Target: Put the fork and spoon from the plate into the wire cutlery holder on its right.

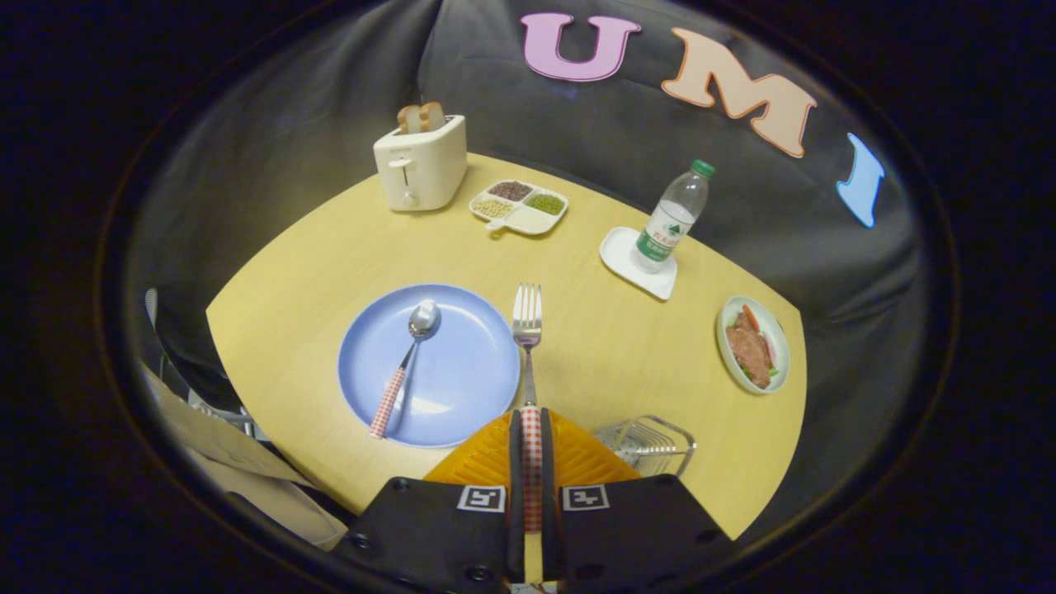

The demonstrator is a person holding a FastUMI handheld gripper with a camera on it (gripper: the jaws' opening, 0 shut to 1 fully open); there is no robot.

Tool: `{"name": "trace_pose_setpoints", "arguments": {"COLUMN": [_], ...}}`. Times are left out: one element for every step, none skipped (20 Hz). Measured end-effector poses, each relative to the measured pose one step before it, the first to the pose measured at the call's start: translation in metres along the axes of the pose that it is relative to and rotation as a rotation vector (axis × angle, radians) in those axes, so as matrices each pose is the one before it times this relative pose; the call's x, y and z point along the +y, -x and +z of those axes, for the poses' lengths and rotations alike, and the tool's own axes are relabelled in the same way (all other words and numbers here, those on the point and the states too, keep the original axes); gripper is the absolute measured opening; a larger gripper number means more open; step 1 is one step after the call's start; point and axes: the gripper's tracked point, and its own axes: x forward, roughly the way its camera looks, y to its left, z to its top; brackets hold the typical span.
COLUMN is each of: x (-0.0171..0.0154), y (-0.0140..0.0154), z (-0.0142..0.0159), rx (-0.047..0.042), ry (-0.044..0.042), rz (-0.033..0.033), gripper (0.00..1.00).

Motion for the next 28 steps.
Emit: {"name": "trace_pose_setpoints", "arguments": {"x": [-0.00883, -0.00983, -0.00907, -0.00863, -0.00792, -0.00791, -0.00651, -0.00601, -0.00380, -0.00397, -0.00305, -0.00316, -0.00479, -0.00324, -0.00183, -0.00230, -0.00186, -0.00163, -0.00125, -0.00172, -0.00060, 0.00041, 0.00058, 0.00098, 0.00073, -0.00184, 0.00008, -0.00009], "y": [0.00495, 0.00503, 0.00532, 0.00496, 0.00441, 0.00362, 0.00450, 0.00347, 0.00374, 0.00290, 0.00296, 0.00231, 0.00138, 0.00015, 0.00111, 0.00033, -0.00153, -0.00344, -0.00493, -0.00439, -0.00454, -0.00359, -0.00364, -0.00361, -0.00271, -0.00330, -0.00275, -0.00218], "z": [-0.00308, -0.00235, -0.00427, -0.00279, -0.00433, -0.00415, -0.00514, -0.00550, -0.00669, -0.00679, -0.00936, -0.00771, -0.00685, -0.00714, -0.00766, -0.00559, -0.00492, -0.00342, -0.00288, -0.00242, -0.00186, 0.00015, -0.00070, 0.00069, -0.00003, 0.00203, 0.00118, 0.00150], "rx": [0.00860, 0.00893, 0.01093, 0.01128, 0.01150, 0.01151, 0.01538, 0.01534, 0.01713, 0.01976, 0.02660, 0.02208, 0.01880, 0.02473, 0.02331, 0.02036, 0.02279, 0.02210, 0.01890, 0.02378, 0.01957, 0.01950, 0.02082, 0.02158, 0.02262, 0.01740, 0.01868, 0.01550], "ry": [0.00522, 0.00828, 0.01203, 0.01191, 0.01274, 0.01841, 0.02263, 0.02165, 0.02033, 0.01816, 0.01517, 0.00926, 0.00544, 0.00502, 0.00587, 0.00716, 0.00911, 0.01013, 0.01084, 0.00933, 0.00747, 0.00765, 0.01028, 0.00841, 0.01100, 0.01175, 0.00816, 0.00492], "rz": [-0.00506, -0.00785, -0.00924, -0.00837, -0.00802, -0.01032, -0.00778, -0.00505, 0.00105, 0.00249, 0.00709, 0.00818, 0.00528, 0.00689, 0.01160, 0.00973, 0.01038, 0.00981, 0.00799, 0.00958, 0.00976, 0.01456, 0.01867, 0.01551, 0.01144, 0.00511, 0.00639, 0.00942], "gripper": [0.11, 0.11, 0.11, 0.11, 0.11, 0.11, 0.11, 0.11, 0.11, 0.11, 0.11, 0.11, 0.11, 0.11, 0.11, 0.11, 0.11, 0.11, 0.11, 0.11, 0.11, 0.11, 0.11, 0.11, 0.11, 0.11, 0.11, 0.11]}}
